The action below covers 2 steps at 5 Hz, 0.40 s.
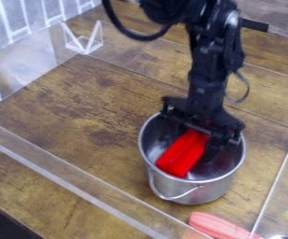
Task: Remove the red object from the silver pot and put it on the table
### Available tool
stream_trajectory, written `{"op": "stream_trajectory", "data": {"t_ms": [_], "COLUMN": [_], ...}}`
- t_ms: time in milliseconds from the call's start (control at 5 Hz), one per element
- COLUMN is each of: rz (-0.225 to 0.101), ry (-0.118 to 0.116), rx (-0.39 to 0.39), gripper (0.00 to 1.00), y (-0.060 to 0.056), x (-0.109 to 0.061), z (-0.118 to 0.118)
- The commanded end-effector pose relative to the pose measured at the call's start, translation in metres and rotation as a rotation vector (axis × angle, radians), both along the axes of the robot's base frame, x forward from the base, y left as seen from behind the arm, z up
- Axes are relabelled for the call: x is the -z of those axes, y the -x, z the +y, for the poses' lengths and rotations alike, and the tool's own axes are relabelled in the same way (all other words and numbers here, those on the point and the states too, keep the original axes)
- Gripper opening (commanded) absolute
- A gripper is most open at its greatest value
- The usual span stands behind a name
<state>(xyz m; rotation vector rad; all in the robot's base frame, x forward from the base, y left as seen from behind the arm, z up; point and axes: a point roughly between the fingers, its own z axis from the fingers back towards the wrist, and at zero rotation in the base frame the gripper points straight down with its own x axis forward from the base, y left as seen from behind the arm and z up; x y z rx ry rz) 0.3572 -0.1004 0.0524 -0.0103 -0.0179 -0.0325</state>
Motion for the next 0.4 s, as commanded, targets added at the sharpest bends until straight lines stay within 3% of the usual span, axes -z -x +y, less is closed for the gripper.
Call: {"op": "stream_trajectory", "data": {"t_ms": [0,200], "rz": [-0.099,-0.128], "ry": [0.018,0.006], "rx": [0.002,0.005], "gripper": [0.0,0.0], "y": [-0.026,-0.035], "x": [-0.063,-0.096], "z": [0.008,0.005]}}
